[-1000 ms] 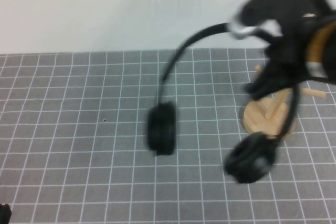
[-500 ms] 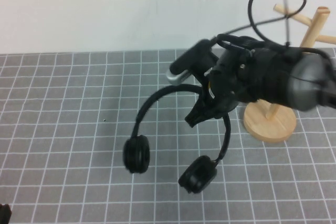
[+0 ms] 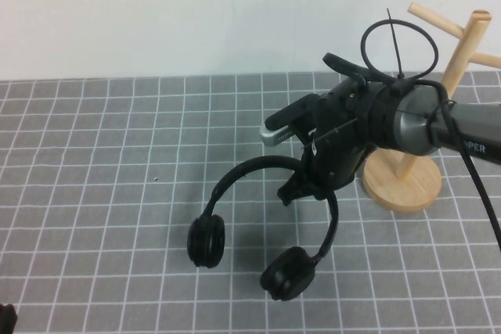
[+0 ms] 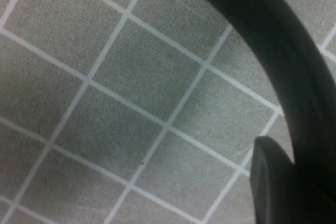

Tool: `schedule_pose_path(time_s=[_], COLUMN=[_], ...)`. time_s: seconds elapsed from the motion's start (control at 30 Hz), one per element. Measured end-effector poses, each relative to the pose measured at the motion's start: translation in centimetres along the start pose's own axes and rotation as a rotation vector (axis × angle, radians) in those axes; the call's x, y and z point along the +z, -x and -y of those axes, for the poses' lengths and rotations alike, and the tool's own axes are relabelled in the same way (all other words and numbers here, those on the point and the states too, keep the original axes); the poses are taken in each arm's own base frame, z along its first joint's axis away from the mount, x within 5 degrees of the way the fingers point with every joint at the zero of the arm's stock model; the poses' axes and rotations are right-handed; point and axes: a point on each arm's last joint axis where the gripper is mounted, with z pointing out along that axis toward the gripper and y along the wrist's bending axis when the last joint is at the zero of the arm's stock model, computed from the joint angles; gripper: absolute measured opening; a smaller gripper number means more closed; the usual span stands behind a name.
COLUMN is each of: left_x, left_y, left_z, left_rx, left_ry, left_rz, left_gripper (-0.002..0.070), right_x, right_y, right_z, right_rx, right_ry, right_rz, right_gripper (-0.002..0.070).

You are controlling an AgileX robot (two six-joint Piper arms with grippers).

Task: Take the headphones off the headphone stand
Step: Place the headphones on the table

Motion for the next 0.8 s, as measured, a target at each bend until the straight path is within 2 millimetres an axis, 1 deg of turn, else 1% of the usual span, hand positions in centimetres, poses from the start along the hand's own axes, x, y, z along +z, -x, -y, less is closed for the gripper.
schedule_pose_path(time_s=[0.07, 0.1, 0.17, 0.23, 0.27, 0.3, 0.37, 0.43, 0.47, 0.57, 0.67, 0.7, 0.73, 0.77, 0.8], left_x=[0.0, 0.0, 0.0, 0.0, 0.0, 0.0, 0.0, 0.0, 0.0, 0.0, 0.0, 0.0, 0.0, 0.0, 0.0], left_y=[0.0, 0.0, 0.0, 0.0, 0.0, 0.0, 0.0, 0.0, 0.0, 0.0, 0.0, 0.0, 0.0, 0.0, 0.0], left_z=[0.0, 0.0, 0.0, 0.0, 0.0, 0.0, 0.0, 0.0, 0.0, 0.0, 0.0, 0.0, 0.0, 0.0, 0.0], left_rx=[0.0, 0.0, 0.0, 0.0, 0.0, 0.0, 0.0, 0.0, 0.0, 0.0, 0.0, 0.0, 0.0, 0.0, 0.0], left_ry=[0.0, 0.0, 0.0, 0.0, 0.0, 0.0, 0.0, 0.0, 0.0, 0.0, 0.0, 0.0, 0.0, 0.0, 0.0], left_rz=[0.0, 0.0, 0.0, 0.0, 0.0, 0.0, 0.0, 0.0, 0.0, 0.0, 0.0, 0.0, 0.0, 0.0, 0.0], left_gripper=[-0.0006, -0.0006, -0.0006, -0.0006, -0.0006, -0.0006, -0.0006, -0.0006, -0.0006, -0.0006, -0.0006, -0.0006, -0.0006, -0.0006, -0.0006], right_x=[0.0, 0.0, 0.0, -0.1, -0.1, -0.1, -0.1, -0.9, -1.6, -4.9, -9.3, -10.9, -12.5, -13.8, -15.5], right_y=[0.0, 0.0, 0.0, 0.1, 0.1, 0.1, 0.0, 0.0, 0.1, 0.2, 0.0, -0.2, -0.5, -0.8, -1.2], right_z=[0.0, 0.0, 0.0, 0.0, 0.0, 0.0, 0.0, -0.3, -0.6, -2.0, -3.7, -4.4, -5.0, -5.4, -5.9], right_rx=[0.007, 0.008, 0.024, 0.039, 0.046, 0.052, 0.069, 0.072, 0.068, 0.044, 0.015, 0.002, -0.008, -0.018, -0.023], right_ry=[0.004, 0.005, 0.005, 0.004, 0.004, 0.002, 0.001, 0.002, 0.004, 0.02, 0.043, 0.051, 0.056, 0.059, 0.062], right_rz=[-0.003, -0.005, -0.003, -0.001, -0.001, -0.001, -0.01, -0.01, -0.002, 0.042, 0.103, 0.124, 0.145, 0.162, 0.189], right_gripper=[0.0071, 0.0103, 0.0187, 0.0288, 0.0318, 0.0342, 0.0358, 0.0348, 0.0336, 0.0258, 0.0138, 0.0, 0.0062, 0.0041, 0.0024])
